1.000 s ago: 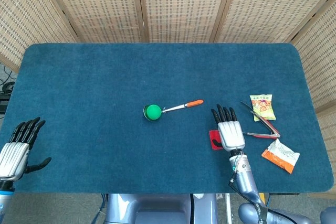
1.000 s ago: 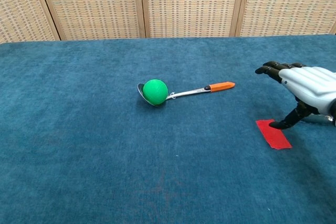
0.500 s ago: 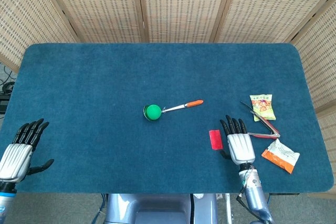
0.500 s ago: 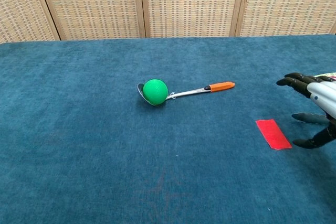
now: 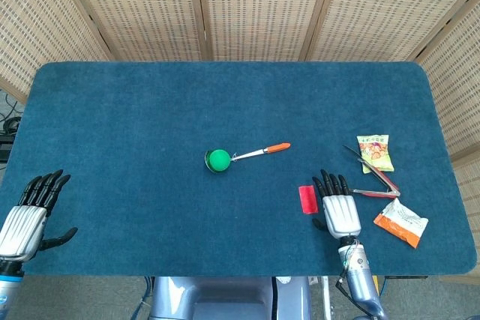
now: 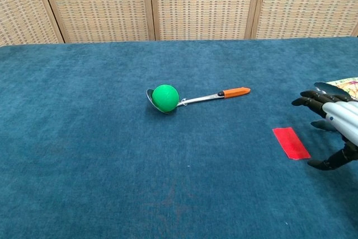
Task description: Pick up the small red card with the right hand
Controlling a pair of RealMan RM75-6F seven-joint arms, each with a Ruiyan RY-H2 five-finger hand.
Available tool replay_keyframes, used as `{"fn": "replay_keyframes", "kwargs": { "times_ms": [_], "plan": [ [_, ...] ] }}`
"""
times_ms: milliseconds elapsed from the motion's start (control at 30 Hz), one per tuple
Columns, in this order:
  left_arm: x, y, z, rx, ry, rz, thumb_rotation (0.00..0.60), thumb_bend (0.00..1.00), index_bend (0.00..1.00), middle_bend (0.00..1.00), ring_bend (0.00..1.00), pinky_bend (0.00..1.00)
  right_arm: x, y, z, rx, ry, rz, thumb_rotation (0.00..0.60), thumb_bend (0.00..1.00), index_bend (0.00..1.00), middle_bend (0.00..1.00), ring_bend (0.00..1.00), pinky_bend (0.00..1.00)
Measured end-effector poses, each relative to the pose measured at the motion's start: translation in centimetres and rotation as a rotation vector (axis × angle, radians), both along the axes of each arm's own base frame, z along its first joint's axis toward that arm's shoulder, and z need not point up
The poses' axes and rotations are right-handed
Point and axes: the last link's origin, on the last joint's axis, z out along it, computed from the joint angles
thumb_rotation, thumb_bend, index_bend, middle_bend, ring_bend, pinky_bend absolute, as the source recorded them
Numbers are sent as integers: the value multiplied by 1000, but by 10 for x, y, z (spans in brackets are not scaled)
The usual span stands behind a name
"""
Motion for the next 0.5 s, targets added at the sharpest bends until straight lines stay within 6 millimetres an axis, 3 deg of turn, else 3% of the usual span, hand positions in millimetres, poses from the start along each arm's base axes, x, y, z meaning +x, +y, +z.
{"fn": "replay_keyframes", "kwargs": {
  "times_ms": [500],
  "plan": [
    [0, 0, -1, -2, 2, -1, 600, 214, 0, 0, 0, 0, -5, -11, -10, 12, 13, -23, 600, 219, 100, 0, 0, 0]
  ]
}}
